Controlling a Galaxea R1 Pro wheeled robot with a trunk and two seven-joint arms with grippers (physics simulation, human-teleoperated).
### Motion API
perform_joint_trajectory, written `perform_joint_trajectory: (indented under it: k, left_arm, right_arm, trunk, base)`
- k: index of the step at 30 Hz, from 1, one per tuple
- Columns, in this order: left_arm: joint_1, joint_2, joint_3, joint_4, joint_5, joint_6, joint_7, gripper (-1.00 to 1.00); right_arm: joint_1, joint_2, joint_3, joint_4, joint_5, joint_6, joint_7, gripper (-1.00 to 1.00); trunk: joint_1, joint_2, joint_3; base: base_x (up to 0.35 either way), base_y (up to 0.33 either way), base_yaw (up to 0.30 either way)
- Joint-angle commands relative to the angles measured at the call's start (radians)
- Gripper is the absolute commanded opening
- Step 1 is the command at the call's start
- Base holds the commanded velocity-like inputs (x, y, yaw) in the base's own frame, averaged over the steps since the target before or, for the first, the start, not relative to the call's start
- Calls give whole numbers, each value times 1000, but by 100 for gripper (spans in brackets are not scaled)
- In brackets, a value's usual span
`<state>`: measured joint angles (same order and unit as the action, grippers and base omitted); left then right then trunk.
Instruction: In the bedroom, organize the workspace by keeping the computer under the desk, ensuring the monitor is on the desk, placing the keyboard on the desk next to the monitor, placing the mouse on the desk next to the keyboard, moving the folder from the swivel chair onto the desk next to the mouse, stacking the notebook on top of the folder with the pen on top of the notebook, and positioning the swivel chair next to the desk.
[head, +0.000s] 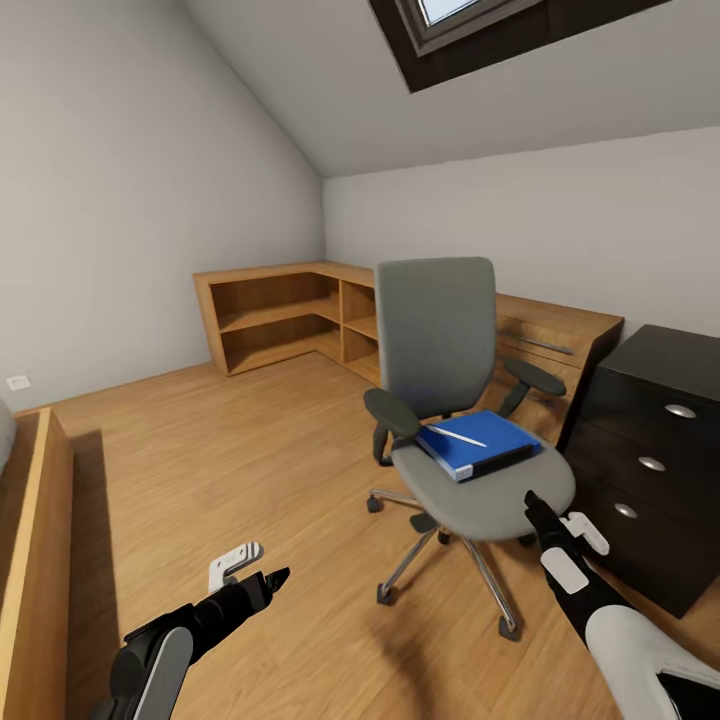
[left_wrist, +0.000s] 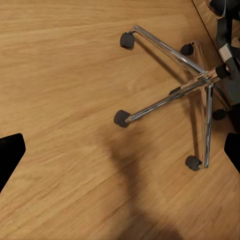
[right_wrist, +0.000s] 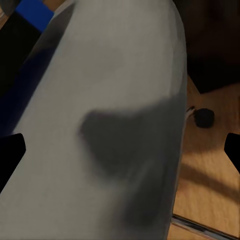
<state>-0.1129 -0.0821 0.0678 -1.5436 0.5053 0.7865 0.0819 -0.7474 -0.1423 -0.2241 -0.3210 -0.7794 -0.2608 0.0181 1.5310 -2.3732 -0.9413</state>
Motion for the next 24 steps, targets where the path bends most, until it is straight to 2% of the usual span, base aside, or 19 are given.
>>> perform_joint_trajectory:
  k: [1,18,24]
  left_arm:
    - [-1,-1,2,-1,11,5,9,100]
    - [-1,0,3,-1,12,6,9,100]
    - [-1,-1,3,-1,10,5,9,100]
  right_arm:
    - [0,0,2,0,-11,-3,2,100]
    - [0,-3,0,-1,-11,-3,2,100]
    - [0,-3,0,-1,-11,-3,2,100]
  trunk:
    - [0,0,-1]
    - [0,0,-1]
    - [0,0,-1]
  base:
    - [0,-14,0]
    - [32,-30,0]
    - [200,-1,0]
